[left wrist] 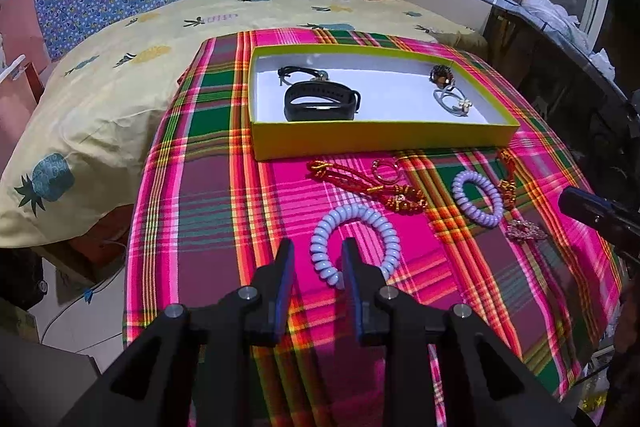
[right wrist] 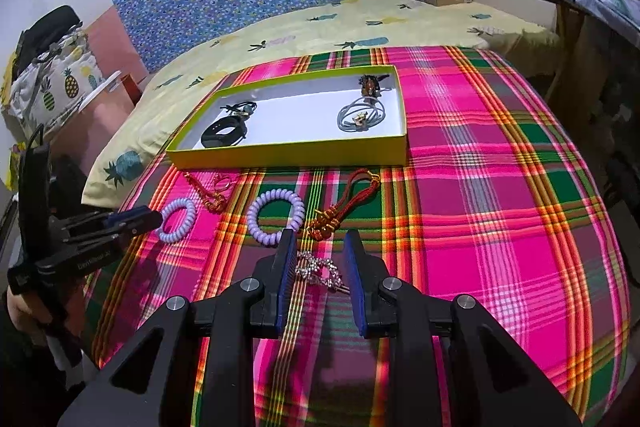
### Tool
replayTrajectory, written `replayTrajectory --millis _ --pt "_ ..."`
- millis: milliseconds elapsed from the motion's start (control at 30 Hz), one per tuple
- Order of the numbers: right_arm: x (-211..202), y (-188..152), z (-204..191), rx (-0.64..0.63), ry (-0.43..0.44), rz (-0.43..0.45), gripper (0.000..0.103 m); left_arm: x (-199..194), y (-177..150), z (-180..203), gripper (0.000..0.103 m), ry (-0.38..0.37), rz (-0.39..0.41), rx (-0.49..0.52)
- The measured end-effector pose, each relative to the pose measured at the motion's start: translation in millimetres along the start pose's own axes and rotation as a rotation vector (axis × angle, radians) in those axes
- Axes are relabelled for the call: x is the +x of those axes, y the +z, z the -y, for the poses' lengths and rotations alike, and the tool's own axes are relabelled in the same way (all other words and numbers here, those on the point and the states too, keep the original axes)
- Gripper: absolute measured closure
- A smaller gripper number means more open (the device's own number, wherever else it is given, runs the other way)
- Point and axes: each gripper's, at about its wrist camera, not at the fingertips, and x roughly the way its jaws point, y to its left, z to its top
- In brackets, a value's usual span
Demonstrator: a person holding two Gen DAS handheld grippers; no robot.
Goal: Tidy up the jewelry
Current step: 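Move left tool to the white coiled bracelet while right tool moves to red tassel keychain, then grasp and lift the white coiled bracelet with left tool while right tool lifts red tassel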
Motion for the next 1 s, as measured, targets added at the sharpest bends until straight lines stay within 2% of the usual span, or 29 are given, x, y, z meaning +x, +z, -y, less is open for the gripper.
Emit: replayTrajectory --millis 333,700,900,967,1000 --pt "30.9 8.7 4.4 0.041 -0.008 -0.045 0.078 9.5 -0.5 5.6 0.078 0.037 0.001 0.029" --pt "57.9 17.4 11.6 0.104 -0.024 -0.082 0.078 13.2 2.9 8.0 0.078 0.044 0.014 0.037" --pt "61.9 19.2 2.6 0.038 -0.080 -0.081 0.078 14.3 4.7 9.4 0.078 0.047 0.014 0.036" --pt "62.1 19.0 -0.8 0.011 -0.099 -0.083 0.083 14.5 5.3 10.1 0.078 0.051 0.014 0.038" --pt "61.7 18.8 -2.1 0.002 -0.099 -0.084 0.086 14.7 5.5 10.5 0.082 0.056 0.014 0.038"
